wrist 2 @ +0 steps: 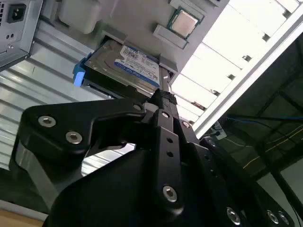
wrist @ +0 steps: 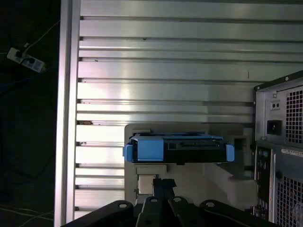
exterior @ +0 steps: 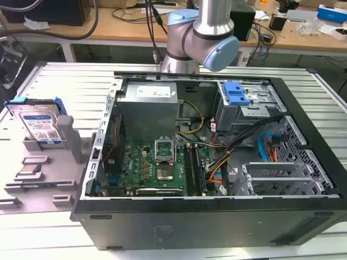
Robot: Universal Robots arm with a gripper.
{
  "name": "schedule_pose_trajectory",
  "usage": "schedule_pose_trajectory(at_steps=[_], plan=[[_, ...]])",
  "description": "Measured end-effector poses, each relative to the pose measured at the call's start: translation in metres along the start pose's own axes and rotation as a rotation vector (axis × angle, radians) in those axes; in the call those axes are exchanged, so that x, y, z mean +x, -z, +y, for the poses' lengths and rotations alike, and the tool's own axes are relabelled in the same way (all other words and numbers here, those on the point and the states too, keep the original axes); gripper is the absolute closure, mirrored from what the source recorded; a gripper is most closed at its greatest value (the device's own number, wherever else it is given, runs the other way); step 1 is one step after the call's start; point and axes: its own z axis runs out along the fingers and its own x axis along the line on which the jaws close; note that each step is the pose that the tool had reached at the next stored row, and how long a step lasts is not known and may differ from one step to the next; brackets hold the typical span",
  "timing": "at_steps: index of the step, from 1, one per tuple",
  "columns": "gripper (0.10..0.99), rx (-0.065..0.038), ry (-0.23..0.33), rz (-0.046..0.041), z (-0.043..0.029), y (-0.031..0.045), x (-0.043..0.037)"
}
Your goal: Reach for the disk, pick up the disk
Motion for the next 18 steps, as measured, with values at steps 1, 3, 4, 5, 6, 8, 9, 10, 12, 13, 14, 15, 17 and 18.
schedule_pose_trajectory(at_steps=[1,3,4,5,6,8,9,10,12,13,14,15,17,18], plan=[[0.98,0.0,0.0,0.0,0.0,0.0,0.0],[0.98,0.0,0.05,0.0019,0.0001,0.0,0.0],[0.98,0.0,0.071,0.0028,0.0001,0.0,0.0001],[0.98,0.0,0.083,0.0032,0.0001,0.0,0.0],[0.98,0.0,0.093,0.0036,0.0001,0.0,0.0],[0.98,0.0,0.121,0.0046,0.0001,0.0,0.0],[0.98,0.0,0.132,0.005,0.0001,0.0,0.0],[0.98,0.0,0.144,0.0056,0.0001,0.0,0.0],[0.98,0.0,0.164,0.0063,0.0001,0.0,0.0],[0.98,0.0,0.176,0.0067,0.0001,0.0,0.0],[0.98,0.0,0.187,0.0072,0.0001,0.0,0.0],[0.98,0.0,0.199,0.0076,0.0001,0.0,0.0],[0.98,0.0,0.246,0.0094,0.0001,0.0,0.0],[0.98,0.0,0.27,0.0103,0.0001,0.0,0.0]])
